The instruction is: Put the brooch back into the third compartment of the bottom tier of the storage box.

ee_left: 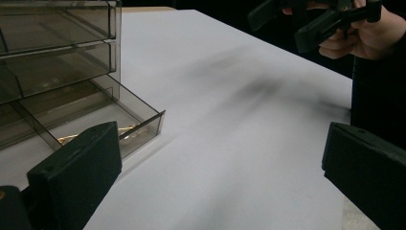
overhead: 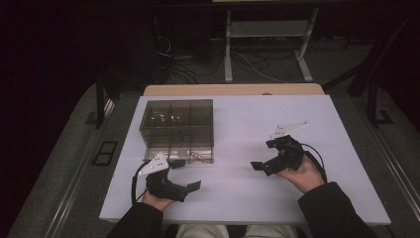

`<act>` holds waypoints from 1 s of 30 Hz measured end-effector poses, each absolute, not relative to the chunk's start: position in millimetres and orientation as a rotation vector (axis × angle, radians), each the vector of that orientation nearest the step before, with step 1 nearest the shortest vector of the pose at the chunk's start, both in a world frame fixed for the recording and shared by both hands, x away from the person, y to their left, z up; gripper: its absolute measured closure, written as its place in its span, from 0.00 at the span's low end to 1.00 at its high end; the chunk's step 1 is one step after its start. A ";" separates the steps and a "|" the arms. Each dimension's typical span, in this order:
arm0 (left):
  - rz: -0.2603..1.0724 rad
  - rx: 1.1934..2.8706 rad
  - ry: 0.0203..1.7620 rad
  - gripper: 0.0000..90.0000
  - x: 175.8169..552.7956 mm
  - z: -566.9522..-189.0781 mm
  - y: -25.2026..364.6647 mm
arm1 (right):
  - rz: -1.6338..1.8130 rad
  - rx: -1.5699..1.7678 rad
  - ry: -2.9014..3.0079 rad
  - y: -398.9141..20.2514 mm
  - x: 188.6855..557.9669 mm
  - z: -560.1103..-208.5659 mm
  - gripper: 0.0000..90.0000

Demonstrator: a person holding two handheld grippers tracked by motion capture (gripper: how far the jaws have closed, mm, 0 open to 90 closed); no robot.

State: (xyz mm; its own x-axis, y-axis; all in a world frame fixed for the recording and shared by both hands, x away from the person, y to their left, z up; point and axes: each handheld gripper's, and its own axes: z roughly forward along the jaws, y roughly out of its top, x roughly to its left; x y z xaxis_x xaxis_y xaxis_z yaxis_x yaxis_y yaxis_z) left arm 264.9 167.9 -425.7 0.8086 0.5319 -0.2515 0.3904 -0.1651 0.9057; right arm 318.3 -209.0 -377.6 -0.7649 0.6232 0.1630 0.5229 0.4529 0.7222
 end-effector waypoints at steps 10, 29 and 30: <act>0.147 1.780 0.723 0.00 265.2 -426.1 168.8 | 1.252 1.085 2.501 -240.0 298.5 -390.0 0.00; 0.144 1.782 0.738 0.00 266.4 -426.8 170.3 | 1.317 1.146 2.363 -274.9 268.4 -410.4 0.00; 0.145 1.788 0.736 0.00 266.5 -426.9 170.4 | 1.317 1.158 2.358 -276.8 267.1 -411.3 0.00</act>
State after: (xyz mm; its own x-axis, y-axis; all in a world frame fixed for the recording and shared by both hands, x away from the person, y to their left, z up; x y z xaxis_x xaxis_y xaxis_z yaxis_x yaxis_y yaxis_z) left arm 266.5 170.4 -426.9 0.7964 0.5457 -0.2607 0.4063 -0.1635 0.8990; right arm 267.1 -276.8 -411.3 -0.6721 0.7162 0.1880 0.5358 0.2952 0.7911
